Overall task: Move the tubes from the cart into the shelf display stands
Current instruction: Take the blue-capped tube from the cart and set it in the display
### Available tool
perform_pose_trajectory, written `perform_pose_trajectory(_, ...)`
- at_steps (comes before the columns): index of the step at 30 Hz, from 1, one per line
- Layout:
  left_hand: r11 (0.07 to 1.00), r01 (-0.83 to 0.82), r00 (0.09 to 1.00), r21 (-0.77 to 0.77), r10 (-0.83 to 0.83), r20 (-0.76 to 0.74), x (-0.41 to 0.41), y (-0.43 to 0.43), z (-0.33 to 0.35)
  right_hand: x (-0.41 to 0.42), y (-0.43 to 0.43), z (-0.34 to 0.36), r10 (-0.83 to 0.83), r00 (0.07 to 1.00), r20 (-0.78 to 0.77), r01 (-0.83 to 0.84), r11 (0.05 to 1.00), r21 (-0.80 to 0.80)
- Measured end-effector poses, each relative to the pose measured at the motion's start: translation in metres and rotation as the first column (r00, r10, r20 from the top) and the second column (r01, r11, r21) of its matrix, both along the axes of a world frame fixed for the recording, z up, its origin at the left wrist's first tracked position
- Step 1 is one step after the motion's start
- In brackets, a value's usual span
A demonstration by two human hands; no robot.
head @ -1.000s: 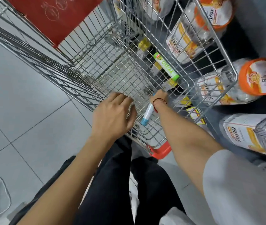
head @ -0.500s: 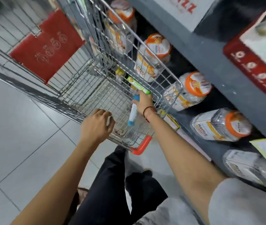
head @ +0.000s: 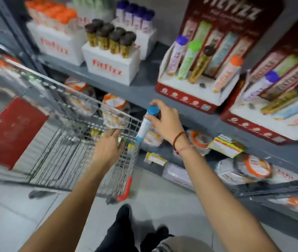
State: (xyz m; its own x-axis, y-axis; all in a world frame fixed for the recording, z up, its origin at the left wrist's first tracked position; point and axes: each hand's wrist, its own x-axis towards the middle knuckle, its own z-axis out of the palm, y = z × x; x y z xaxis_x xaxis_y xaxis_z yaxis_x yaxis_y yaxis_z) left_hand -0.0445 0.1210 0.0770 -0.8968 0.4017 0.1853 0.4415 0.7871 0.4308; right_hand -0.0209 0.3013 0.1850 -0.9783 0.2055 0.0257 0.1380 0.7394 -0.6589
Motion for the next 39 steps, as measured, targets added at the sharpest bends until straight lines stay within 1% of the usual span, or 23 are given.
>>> perform_pose_trajectory(4,0.977,0.202,0.97,0.067,-0.19,-0.15,-0.015,0.06,0.031,0.026,0.044,0.049,-0.098,0.983,-0.158,0.099,0.995,-0.004)
perform_pose_trajectory(6,0.949,0.307,0.938,0.067,-0.29,-0.189,-0.019,0.088,0.04,0.038,0.067,0.068,-0.157,0.969,-0.19,0.159,0.987,-0.002)
perform_pose_trajectory(8,0.92,0.387,0.908,0.059,-0.369,-0.201,-0.024,0.115,0.043,0.047,0.09,0.082,-0.208,0.953,-0.22,0.208,0.978,-0.024)
perform_pose_trajectory(10,0.891,0.454,0.88,0.033,-0.442,-0.176,-0.026,0.138,0.043,0.054,0.112,0.092,-0.251,0.937,-0.242,0.245,0.968,-0.053)
perform_pose_trajectory(12,0.861,0.509,0.851,-0.014,-0.506,-0.143,-0.025,0.157,0.041,0.059,0.13,0.099,-0.292,0.918,-0.267,0.294,0.955,-0.033)
perform_pose_trajectory(14,0.835,0.546,0.827,-0.069,-0.55,-0.117,-0.022,0.17,0.037,0.062,0.144,0.102,-0.317,0.904,-0.288,0.335,0.942,0.012)
perform_pose_trajectory(17,0.806,0.573,0.801,-0.15,-0.589,-0.105,-0.019,0.175,0.03,0.063,0.157,0.108,-0.324,0.903,-0.284,0.353,0.934,0.059)
perform_pose_trajectory(21,0.805,0.568,0.801,-0.174,-0.589,-0.11,-0.02,0.174,0.026,0.059,0.164,0.115,-0.314,0.898,-0.307,0.364,0.924,0.12)
perform_pose_trajectory(24,0.801,0.571,0.798,-0.181,-0.593,-0.109,-0.02,0.173,0.026,0.052,0.165,0.12,-0.372,0.867,-0.331,0.424,0.9,0.099)
perform_pose_trajectory(26,0.795,0.58,0.793,-0.177,-0.601,-0.098,-0.021,0.172,0.026,0.047,0.166,0.122,-0.375,0.869,-0.323,0.432,0.893,0.126)
perform_pose_trajectory(30,0.789,0.586,0.787,-0.185,-0.609,-0.102,-0.023,0.172,0.024,0.041,0.167,0.128,-0.308,0.904,-0.298,0.358,0.924,0.133)
perform_pose_trajectory(32,0.788,0.584,0.786,-0.195,-0.609,-0.105,-0.023,0.171,0.024,0.039,0.169,0.132,-0.315,0.917,-0.244,0.341,0.937,0.07)
perform_pose_trajectory(34,0.787,0.585,0.785,-0.197,-0.61,-0.108,-0.023,0.171,0.024,0.038,0.17,0.133,-0.339,0.928,-0.155,0.332,0.941,-0.072)
perform_pose_trajectory(35,0.787,0.585,0.783,-0.198,-0.611,-0.114,-0.023,0.171,0.023,0.037,0.171,0.134,-0.347,0.931,-0.113,0.334,0.935,-0.117)
perform_pose_trajectory(37,0.786,0.585,0.78,-0.202,-0.613,-0.127,-0.024,0.171,0.022,0.036,0.171,0.134,-0.352,0.935,-0.045,0.342,0.929,-0.143)
perform_pose_trajectory(39,0.786,0.584,0.777,-0.202,-0.613,-0.139,-0.024,0.171,0.022,0.033,0.171,0.135,-0.336,0.942,-0.01,0.332,0.935,-0.124)
